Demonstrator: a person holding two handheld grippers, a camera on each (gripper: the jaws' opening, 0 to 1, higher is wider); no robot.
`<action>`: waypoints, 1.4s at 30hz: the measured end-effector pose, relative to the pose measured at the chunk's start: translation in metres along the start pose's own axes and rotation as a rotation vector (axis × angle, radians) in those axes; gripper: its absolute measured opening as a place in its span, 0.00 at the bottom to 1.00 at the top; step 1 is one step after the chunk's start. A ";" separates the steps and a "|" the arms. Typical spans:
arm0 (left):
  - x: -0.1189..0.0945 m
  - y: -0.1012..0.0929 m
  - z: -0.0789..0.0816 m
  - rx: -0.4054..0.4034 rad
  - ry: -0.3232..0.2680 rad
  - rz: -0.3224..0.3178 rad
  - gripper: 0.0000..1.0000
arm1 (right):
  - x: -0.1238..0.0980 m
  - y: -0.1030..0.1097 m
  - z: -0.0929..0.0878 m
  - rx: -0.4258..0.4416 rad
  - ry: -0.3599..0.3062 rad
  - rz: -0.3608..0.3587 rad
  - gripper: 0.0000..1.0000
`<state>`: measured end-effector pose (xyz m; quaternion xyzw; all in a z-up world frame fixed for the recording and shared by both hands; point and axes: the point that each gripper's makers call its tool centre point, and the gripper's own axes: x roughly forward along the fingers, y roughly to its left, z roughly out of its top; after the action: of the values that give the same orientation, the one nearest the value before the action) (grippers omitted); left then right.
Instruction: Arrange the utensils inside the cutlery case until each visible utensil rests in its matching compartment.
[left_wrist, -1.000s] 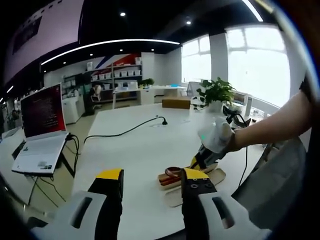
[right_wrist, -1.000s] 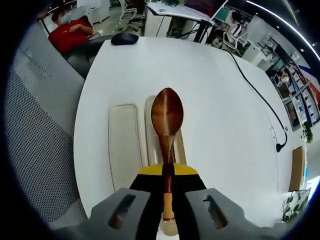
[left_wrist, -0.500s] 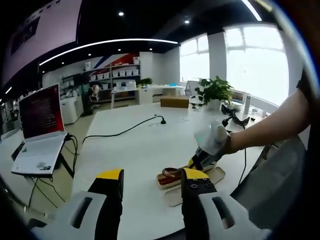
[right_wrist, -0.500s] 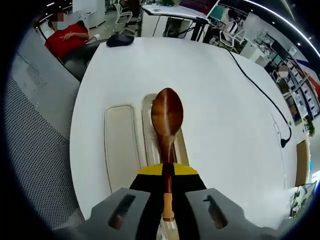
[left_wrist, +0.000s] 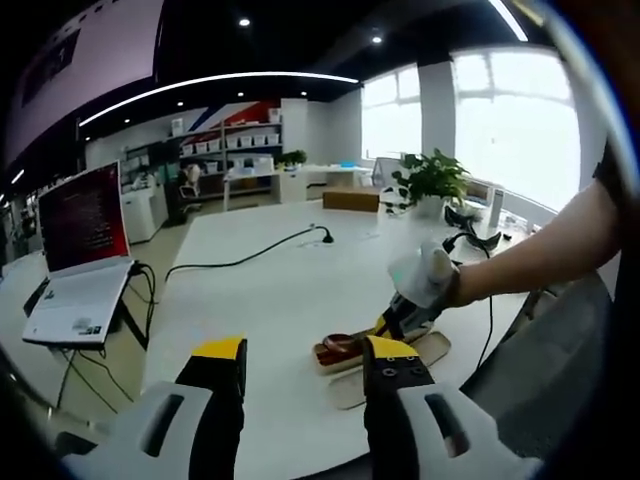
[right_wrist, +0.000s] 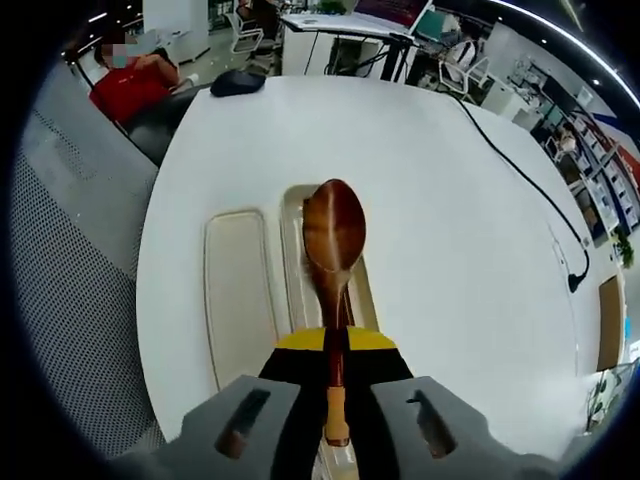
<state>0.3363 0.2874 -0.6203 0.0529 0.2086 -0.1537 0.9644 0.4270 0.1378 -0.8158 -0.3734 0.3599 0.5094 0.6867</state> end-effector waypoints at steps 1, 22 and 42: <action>0.000 0.000 0.000 -0.001 0.000 0.001 0.47 | 0.001 0.000 -0.001 -0.001 0.002 0.001 0.00; 0.001 0.001 0.000 0.004 0.004 0.007 0.47 | -0.006 -0.007 0.008 0.006 -0.021 -0.003 0.03; -0.001 0.000 0.003 0.016 -0.013 0.004 0.47 | -0.054 -0.047 0.007 0.146 -0.110 -0.140 0.18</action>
<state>0.3367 0.2872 -0.6175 0.0603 0.2010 -0.1537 0.9656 0.4616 0.1116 -0.7584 -0.3179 0.3311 0.4524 0.7646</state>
